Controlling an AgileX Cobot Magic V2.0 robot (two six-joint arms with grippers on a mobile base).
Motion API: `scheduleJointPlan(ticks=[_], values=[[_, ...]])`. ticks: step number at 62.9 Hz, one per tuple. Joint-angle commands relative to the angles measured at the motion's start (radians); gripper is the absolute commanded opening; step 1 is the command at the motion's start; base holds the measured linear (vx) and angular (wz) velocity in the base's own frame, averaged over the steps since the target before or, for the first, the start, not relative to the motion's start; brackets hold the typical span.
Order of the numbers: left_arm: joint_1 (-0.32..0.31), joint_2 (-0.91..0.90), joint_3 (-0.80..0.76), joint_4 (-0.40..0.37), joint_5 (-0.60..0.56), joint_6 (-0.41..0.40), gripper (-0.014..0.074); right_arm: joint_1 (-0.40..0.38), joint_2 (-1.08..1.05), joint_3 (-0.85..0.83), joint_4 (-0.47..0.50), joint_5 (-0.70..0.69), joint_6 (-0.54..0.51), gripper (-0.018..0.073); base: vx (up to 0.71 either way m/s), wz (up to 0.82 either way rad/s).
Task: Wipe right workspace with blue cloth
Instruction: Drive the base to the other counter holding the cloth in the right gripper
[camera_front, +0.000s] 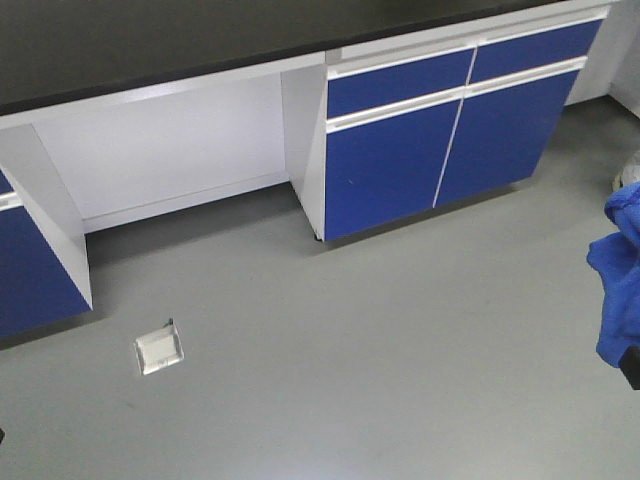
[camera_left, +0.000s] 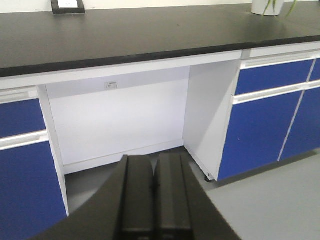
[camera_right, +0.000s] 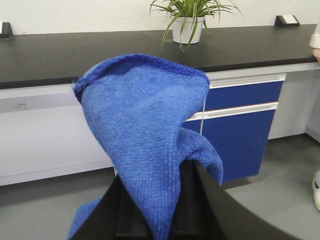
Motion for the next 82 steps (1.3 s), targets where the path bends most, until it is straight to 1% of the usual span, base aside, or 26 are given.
scheduleJointPlan(ticks=[1, 43, 82], values=[[-0.004, -0.016, 0.030, 0.001, -0.079, -0.008, -0.0006, -0.003, 0.008, -0.030, 0.008, -0.076, -0.004, -0.0004, 0.42, 0.10], [-0.004, -0.016, 0.030, 0.001, -0.079, -0.008, -0.0006, -0.003, 0.008, -0.030, 0.008, -0.075, -0.004, -0.0004, 0.40, 0.11], [-0.004, -0.016, 0.030, 0.001, -0.079, -0.008, -0.0006, -0.003, 0.008, -0.030, 0.008, -0.076, -0.004, -0.0004, 0.39, 0.37]])
